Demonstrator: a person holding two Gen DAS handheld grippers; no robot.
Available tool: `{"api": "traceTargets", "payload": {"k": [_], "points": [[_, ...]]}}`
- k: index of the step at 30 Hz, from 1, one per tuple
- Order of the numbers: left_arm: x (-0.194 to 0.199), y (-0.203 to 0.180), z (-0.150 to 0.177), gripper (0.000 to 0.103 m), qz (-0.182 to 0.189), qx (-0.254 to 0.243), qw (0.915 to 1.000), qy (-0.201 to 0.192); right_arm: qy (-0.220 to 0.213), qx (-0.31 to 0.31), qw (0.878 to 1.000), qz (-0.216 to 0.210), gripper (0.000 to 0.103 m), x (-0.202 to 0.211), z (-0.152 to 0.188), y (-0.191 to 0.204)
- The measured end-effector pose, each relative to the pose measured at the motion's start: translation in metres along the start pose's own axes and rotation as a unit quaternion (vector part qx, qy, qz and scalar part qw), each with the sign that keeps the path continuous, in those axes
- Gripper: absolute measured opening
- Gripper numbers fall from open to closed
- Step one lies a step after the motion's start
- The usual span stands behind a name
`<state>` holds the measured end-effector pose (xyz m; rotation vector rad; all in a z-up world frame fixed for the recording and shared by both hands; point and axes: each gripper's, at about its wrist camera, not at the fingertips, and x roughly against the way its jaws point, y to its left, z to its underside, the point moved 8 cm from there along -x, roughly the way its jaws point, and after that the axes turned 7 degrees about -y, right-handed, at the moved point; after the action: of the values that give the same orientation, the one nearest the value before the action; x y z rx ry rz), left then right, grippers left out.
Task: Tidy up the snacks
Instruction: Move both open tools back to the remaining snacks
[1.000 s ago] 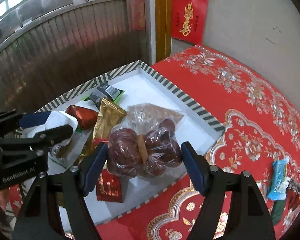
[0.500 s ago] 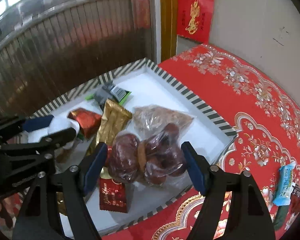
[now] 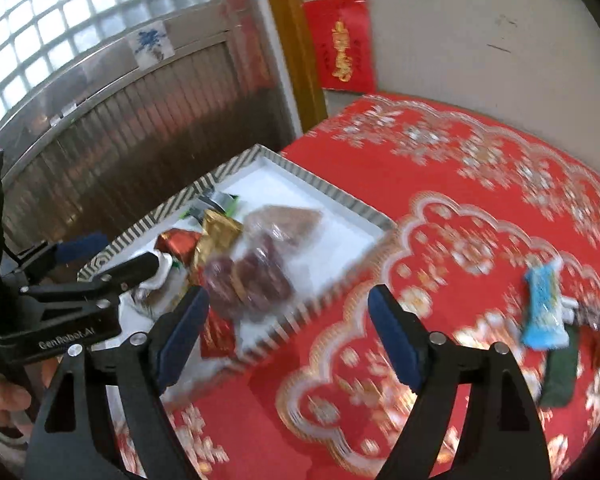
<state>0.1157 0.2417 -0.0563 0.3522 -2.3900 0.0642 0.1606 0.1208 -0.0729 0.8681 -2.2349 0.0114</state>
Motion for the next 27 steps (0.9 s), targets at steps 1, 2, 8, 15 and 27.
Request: {"api": "traceTargets", "payload": {"k": [1,2,8,15,27], "points": [[0.003,-0.007,0.000,0.084,0.004,-0.004,1.0000,-0.002,-0.001,0.001,1.000,0.011,0.083,0.009,0.005,-0.008],[0.007,-0.016,0.001,0.084,0.009,-0.009,0.9999,-0.005,-0.001,0.003,1.000,0.020,0.083,0.015,0.008,-0.013],[0.023,-0.071,0.007,0.084,0.043,-0.036,0.9984,-0.008,-0.009,-0.008,0.998,0.063,0.083,0.058,0.030,-0.058],[0.030,-0.133,0.015,0.085,0.075,-0.066,0.9950,0.000,-0.003,-0.026,0.993,0.116,0.083,0.108,0.058,-0.116],[0.014,-0.216,0.009,0.085,0.107,-0.084,0.9903,0.029,0.007,-0.075,0.983,0.166,0.083,0.157,0.094,-0.197]]}}
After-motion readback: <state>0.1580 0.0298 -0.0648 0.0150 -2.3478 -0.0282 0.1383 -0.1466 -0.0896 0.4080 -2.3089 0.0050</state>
